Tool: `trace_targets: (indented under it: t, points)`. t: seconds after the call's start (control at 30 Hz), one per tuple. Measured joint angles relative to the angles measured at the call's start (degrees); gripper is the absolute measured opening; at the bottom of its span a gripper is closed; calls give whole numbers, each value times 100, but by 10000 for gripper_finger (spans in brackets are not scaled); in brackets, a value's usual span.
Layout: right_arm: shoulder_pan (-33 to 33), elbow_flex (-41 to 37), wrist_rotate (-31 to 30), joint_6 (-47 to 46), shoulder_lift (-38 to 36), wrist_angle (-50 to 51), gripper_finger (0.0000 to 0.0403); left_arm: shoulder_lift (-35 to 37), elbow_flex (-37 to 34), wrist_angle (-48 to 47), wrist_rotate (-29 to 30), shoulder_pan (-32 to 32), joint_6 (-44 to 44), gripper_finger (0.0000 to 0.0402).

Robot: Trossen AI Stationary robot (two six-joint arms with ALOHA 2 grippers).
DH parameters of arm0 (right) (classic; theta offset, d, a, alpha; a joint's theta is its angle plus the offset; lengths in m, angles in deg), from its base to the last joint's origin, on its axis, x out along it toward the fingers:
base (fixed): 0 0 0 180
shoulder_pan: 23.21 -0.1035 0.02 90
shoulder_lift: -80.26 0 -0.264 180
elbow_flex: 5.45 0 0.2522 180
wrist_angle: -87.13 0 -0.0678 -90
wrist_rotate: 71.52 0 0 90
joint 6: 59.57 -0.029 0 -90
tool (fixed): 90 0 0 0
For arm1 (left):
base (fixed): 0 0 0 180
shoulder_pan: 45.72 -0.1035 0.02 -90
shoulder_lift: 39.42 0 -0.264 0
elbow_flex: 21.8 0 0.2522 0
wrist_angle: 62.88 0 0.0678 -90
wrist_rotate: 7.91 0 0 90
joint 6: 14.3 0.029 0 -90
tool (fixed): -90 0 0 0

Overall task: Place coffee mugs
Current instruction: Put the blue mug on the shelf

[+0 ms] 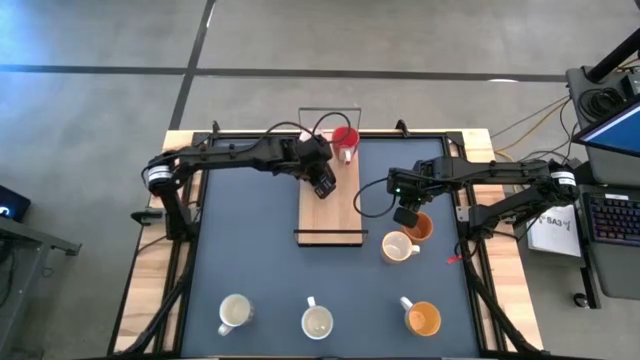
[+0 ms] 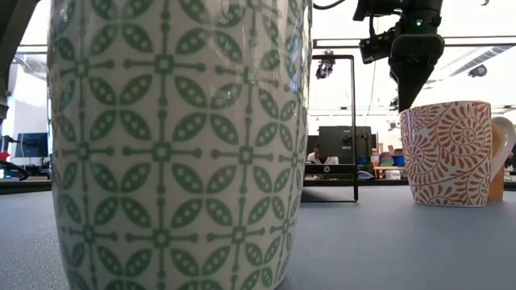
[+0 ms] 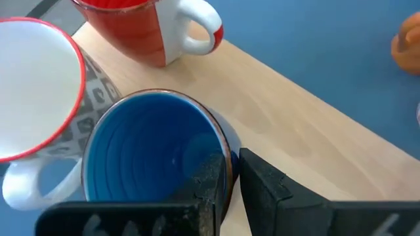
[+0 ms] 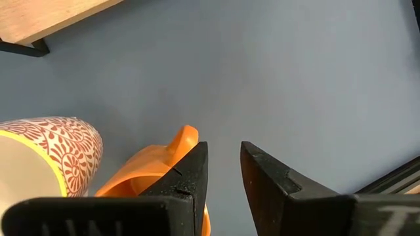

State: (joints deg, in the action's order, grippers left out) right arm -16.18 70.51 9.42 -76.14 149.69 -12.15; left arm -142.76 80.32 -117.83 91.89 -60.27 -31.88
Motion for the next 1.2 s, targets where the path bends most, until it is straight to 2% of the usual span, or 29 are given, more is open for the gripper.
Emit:
trace_targets:
  t: [0.63,0.9,1.2]
  points:
    - [0,0,1,4,0,0,76,-218,-53,100,-74,151,-114,27]
    - [0,0,2,4,0,2,74,-322,-34,-47,168,140,-116,7]
    - [0,0,2,-34,0,0,74,-314,4,-151,184,140,-121,32]
